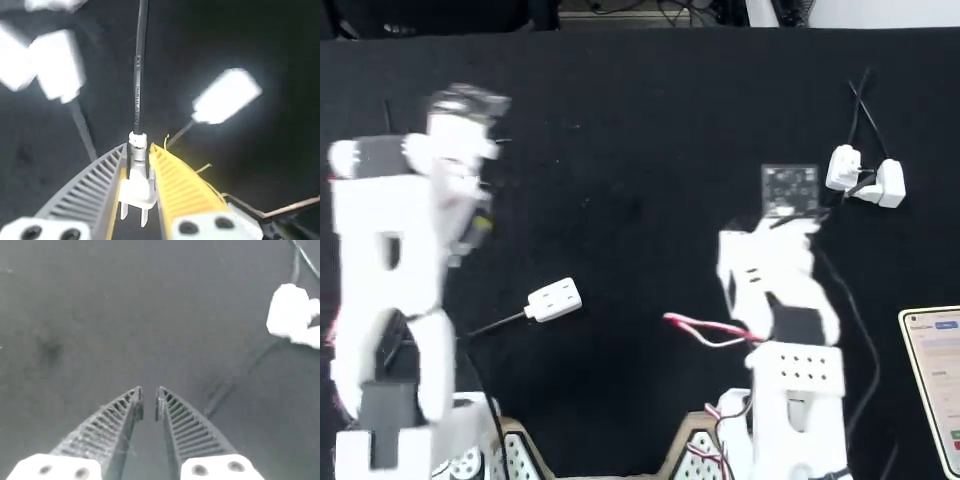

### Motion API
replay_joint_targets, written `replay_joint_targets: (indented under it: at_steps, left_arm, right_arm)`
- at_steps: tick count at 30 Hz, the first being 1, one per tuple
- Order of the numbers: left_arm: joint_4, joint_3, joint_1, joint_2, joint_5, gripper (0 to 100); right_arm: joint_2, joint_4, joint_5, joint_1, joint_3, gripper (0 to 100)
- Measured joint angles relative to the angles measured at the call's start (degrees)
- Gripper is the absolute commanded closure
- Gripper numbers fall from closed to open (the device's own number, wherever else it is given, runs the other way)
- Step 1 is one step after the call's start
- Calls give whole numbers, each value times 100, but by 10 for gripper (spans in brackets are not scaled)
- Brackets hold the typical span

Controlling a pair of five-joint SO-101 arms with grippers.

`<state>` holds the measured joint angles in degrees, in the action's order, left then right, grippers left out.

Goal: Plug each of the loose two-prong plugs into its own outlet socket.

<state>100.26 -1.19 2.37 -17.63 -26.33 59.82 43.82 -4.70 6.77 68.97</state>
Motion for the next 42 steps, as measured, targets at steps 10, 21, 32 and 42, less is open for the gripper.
replay_joint_targets:
  at_steps: [10,21,32,42]
  left_arm:
    - [-1257,-580,-2171,-9,624,970]
    - [-2629,-1398,-3991,844,659,937]
    - [-1873,-1292,-3974,1143,677,737]
    - [-598,-888,-1820,97,677,737]
  right_arm:
    - [0,782,-1213,1811,-35,939]
    - [0,835,-1749,2910,132,939]
    - [0,835,-1811,2910,229,938]
    - [0,1398,-2497,1846,229,938]
